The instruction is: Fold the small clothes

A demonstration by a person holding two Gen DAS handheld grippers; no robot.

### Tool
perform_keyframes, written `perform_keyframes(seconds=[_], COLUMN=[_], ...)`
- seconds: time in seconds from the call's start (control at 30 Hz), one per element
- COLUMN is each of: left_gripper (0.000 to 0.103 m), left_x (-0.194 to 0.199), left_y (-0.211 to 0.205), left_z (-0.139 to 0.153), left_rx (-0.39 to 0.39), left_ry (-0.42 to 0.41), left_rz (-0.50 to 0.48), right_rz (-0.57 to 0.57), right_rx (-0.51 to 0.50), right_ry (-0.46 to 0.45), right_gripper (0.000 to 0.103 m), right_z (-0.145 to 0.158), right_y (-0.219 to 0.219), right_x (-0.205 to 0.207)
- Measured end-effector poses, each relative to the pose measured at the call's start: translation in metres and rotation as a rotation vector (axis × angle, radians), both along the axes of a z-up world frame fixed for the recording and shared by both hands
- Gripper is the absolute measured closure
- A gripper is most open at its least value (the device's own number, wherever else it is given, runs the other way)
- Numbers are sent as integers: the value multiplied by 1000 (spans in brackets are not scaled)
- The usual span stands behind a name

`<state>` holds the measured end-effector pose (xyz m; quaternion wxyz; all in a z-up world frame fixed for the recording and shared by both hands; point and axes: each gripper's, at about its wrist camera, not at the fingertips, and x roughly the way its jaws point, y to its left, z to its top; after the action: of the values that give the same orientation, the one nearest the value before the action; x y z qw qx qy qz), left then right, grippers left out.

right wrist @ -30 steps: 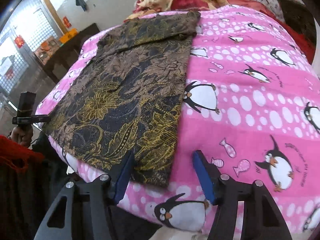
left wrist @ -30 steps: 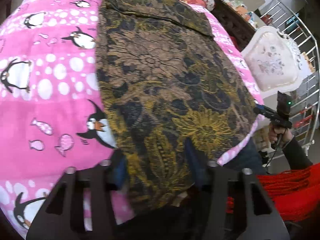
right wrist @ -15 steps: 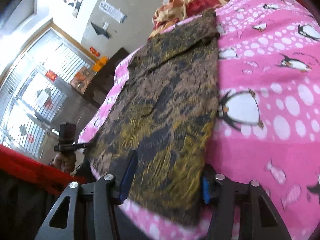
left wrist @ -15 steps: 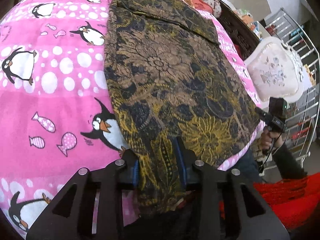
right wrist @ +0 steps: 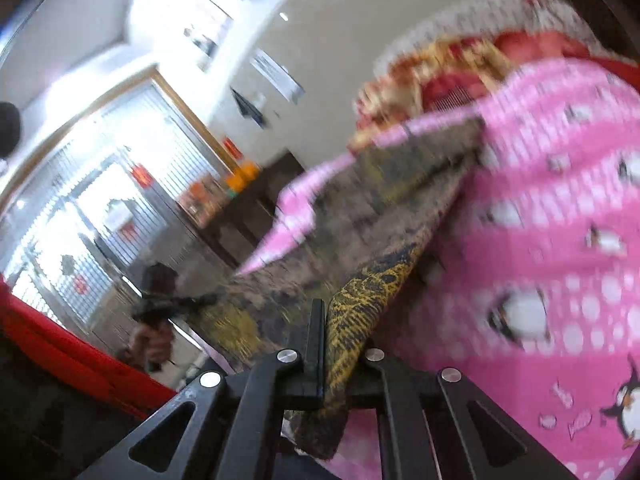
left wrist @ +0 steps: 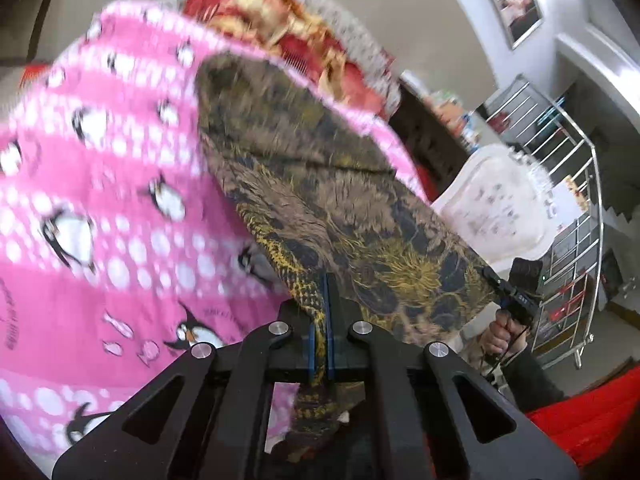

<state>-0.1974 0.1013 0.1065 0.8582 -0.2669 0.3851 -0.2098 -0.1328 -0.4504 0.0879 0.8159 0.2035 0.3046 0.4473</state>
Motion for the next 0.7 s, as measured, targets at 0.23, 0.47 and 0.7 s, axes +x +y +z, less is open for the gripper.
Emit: perform_keyframes(seconds=[0.23,0.47,0.7], left_gripper=[101,101,101], left_x=[-40,-74,10], left_y=[22,22,26], left_z=[43,97,58], left_rx=[-99,-174,-131], left_ry=[-109,-245,-104], left_rz=[3,-116,-48], right_rz=[7,11,-6], right_rx=[57,63,50], right_ry=[-144,-240,-119], right_gripper=[99,99,99], right_z=[71,138,103], right_y=[-5,-24,-25], right_x=[-37,-80,-37])
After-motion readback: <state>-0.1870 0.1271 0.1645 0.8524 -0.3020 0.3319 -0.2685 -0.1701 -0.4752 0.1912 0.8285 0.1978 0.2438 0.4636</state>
